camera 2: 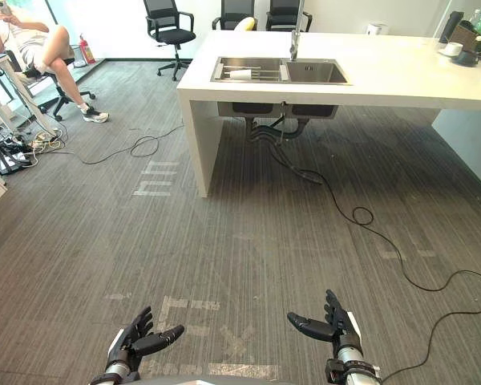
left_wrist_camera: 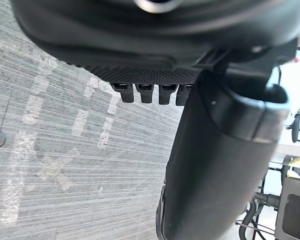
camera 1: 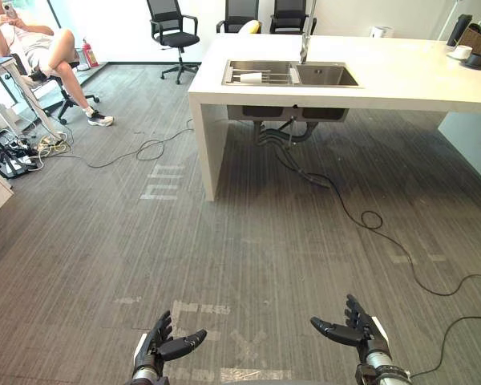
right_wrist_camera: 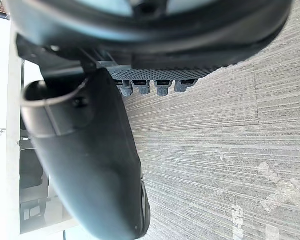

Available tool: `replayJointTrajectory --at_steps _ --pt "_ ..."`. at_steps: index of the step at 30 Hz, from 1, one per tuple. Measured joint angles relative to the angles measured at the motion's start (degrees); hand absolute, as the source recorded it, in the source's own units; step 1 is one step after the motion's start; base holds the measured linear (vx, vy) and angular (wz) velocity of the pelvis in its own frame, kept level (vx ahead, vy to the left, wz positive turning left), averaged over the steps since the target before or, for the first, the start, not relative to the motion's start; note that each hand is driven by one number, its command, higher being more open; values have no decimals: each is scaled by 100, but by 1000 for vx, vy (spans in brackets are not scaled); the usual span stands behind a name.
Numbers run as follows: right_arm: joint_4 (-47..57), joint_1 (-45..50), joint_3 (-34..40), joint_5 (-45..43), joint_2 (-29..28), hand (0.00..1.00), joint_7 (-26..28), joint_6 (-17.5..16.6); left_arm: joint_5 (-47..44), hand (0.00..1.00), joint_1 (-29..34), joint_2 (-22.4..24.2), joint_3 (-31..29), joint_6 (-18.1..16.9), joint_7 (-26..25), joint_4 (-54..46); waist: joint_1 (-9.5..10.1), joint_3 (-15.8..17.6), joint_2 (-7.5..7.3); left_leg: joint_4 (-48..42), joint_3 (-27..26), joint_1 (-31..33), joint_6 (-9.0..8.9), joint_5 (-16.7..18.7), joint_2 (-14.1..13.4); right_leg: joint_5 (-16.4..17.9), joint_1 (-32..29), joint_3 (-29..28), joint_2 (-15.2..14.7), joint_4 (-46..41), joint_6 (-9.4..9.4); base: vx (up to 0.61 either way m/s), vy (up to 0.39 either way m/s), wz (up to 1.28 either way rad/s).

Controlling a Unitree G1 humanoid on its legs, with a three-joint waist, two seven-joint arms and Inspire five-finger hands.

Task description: Walk over to the sink, pick up the cup, carry it to the dishwasher, place the cup inside the dishwasher, then close the dishwasher door

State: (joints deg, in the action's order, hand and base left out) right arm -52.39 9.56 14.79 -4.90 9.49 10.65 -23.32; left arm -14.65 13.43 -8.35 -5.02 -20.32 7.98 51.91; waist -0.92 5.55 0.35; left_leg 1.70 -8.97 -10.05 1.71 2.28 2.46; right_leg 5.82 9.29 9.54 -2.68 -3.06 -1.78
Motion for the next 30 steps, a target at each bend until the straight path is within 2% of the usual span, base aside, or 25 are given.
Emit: replayJointTrajectory --at_steps 7,11,14,16,17,18,20,21,23,24,26,27,28,29,30 --pt "1 -1 8 -5 -27 100 8 -21 -9 100 25 -2 33 -37 85 -1 9 5 5 -31 -32 20 -31 37 -13 1 -15 -21 8 -3 0 0 0 -2" --pt "43 5 20 -24 -47 100 26 -64 -10 100 59 3 48 -116 105 -14 21 48 18 -427 -128 118 -11 279 -53 75 -33 -124 7 -155 31 -4 6 -12" --pt "243 75 105 -59 -51 100 42 -77 -116 100 122 42 62 -144 107 -162 23 153 24 -1136 -173 377 67 726 -87 514 -332 -158 -89 -928 -15 -49 18 -6" --pt "392 229 124 -60 -46 100 28 -81 -124 100 226 40 123 -190 106 -302 111 175 15 -1650 -244 520 157 1042 -90 900 -641 -53 -266 -1822 -207 -3 38 -13" --pt "399 250 119 -60 -47 100 19 -84 -130 100 241 36 149 -204 104 -302 132 197 22 -1751 -261 523 178 1127 -93 949 -824 41 -348 -2269 -287 23 48 -13" --pt "399 257 102 -60 -60 100 16 -84 -140 100 252 29 153 -225 104 -316 138 262 -12 -1834 -258 509 217 1259 -92 936 -1161 194 -484 -3053 -268 18 40 -3" --pt "404 259 53 -60 -66 100 18 -90 -169 100 298 3 156 -239 99 -435 144 406 -17 -1928 -246 377 303 1340 -91 889 -1516 339 -687 -3982 -264 43 25 2" --pt "398 284 42 -61 -66 100 25 -91 -176 100 320 -18 160 -241 99 -464 149 490 -35 -1960 -228 248 303 1417 -108 975 -1627 458 -784 -4159 -281 101 -1 6" --pt "398 289 39 -123 -65 100 42 -114 -217 100 315 -60 164 -241 100 -482 138 506 -30 -2023 -160 176 265 1537 -191 993 -1856 640 -856 -3977 -276 148 -31 12" --pt "398 290 7 -228 -65 100 75 -151 -233 100 304 -103 163 -242 102 -526 124 523 18 -2058 -118 123 193 1624 -302 988 -2008 756 -836 -3701 -282 220 -86 16" --pt "401 286 -33 -295 -64 100 184 -213 -238 100 265 -201 165 -244 108 -558 126 558 9 -2107 -49 15 35 1770 -482 917 -2268 842 -772 -3229 -291 255 -127 17" --pt "401 295 -63 -295 -66 100 258 -242 -247 100 244 -261 164 -244 108 -567 108 595 -45 -2139 26 -85 -140 1842 -578 752 -2414 794 -744 -2930 -284 247 -147 20" --pt "402 307 -66 -295 -68 100 288 -255 -247 100 236 -290 164 -244 108 -581 100 610 -85 -2160 67 -139 -217 1907 -606 662 -2479 748 -737 -2827 -274 357 -232 31" --pt "423 382 -65 -296 -68 100 312 -282 -245 100 247 -331 166 -244 110 -618 103 602 -180 -2195 148 -266 -358 2070 -640 508 -2571 595 -747 -2710 -183 423 -291 39" --pt "460 499 -60 -329 -67 100 309 -288 -244 100 284 -318 178 -241 115 -625 84 565 -205 -2186 252 -465 -504 2258 -726 257 -2554 535 -776 -2856 36 583 -386 37"
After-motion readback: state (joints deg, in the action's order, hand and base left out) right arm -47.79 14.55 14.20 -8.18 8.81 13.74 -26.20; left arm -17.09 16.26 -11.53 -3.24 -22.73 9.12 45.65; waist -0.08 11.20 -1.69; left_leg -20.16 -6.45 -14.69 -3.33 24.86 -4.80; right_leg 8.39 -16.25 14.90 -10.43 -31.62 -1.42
